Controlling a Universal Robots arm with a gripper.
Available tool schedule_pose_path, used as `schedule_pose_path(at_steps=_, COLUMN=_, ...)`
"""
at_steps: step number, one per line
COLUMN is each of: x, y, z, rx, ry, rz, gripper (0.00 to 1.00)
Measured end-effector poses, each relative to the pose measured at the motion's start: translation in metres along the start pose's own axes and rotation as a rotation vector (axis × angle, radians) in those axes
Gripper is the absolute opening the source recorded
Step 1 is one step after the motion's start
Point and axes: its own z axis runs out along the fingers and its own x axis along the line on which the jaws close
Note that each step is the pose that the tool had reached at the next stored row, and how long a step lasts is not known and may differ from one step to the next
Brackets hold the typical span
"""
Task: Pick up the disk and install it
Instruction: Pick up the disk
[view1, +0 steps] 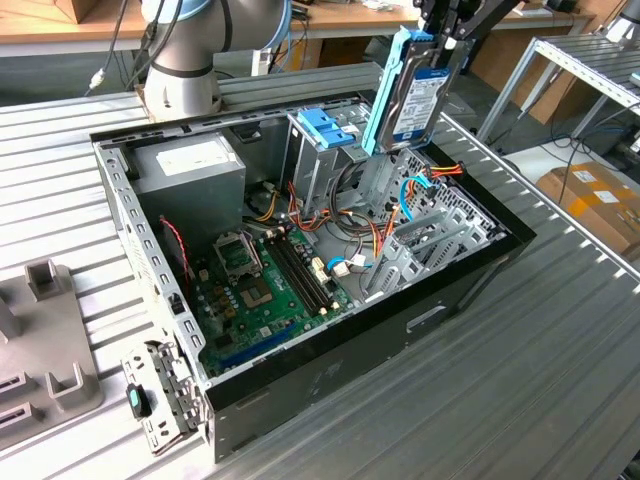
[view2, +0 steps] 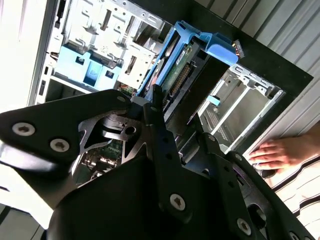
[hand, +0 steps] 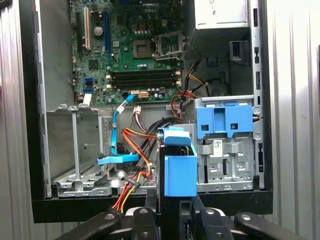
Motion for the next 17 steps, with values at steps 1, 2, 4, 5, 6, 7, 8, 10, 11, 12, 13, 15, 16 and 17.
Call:
schedule_pose_path(at_steps=1, x=0.0001, y=0.0, z=-0.0026, rx=0.0, ry=0.0, rz=0.0, gripper=0.35)
schedule_pose_path(at_steps=2, x=0.0004, y=-0.0001, z=-0.0067, rx=0.0, ry=-0.0002, rz=0.0, gripper=0.35)
schedule_pose_path(at_steps=4, x=0.0018, y=-0.0002, z=-0.0098, rx=0.0, ry=0.0001, rz=0.0, gripper=0.35)
schedule_pose_path(at_steps=5, x=0.0026, y=-0.0002, z=-0.0099, rx=0.0, ry=0.0, rz=0.0, gripper=0.35)
schedule_pose_path(at_steps=6, x=0.0034, y=-0.0003, z=-0.0101, rx=0.0, ry=0.0001, rz=0.0, gripper=0.35)
schedule_pose_path(at_steps=7, x=0.0044, y=-0.0003, z=-0.0102, rx=0.0, ry=0.0002, rz=0.0, gripper=0.35)
schedule_pose_path(at_steps=8, x=0.0057, y=-0.0004, z=-0.0103, rx=0.0, ry=0.0003, rz=0.0, gripper=0.35)
schedule_pose_path(at_steps=10, x=0.0084, y=-0.0005, z=-0.0104, rx=0.0, ry=0.0003, rz=0.0, gripper=0.35)
schedule_pose_path(at_steps=11, x=0.0098, y=-0.0006, z=-0.0104, rx=0.0, ry=0.0005, rz=0.0, gripper=0.35)
schedule_pose_path(at_steps=12, x=0.0116, y=-0.0007, z=-0.0104, rx=0.0, ry=0.0005, rz=0.0, gripper=0.35)
schedule_pose_path(at_steps=13, x=0.0132, y=-0.0008, z=-0.0103, rx=0.0, ry=0.0004, rz=0.0, gripper=0.35)
schedule_pose_path(at_steps=15, x=0.0193, y=-0.0011, z=-0.0101, rx=0.0, ry=0.0004, rz=0.0, gripper=0.35)
schedule_pose_path(at_steps=16, x=0.0212, y=-0.0012, z=-0.0101, rx=0.0, ry=0.0003, rz=0.0, gripper=0.35)
schedule_pose_path(at_steps=17, x=0.0229, y=-0.0013, z=-0.0101, rx=0.0, ry=0.0005, rz=0.0, gripper=0.35)
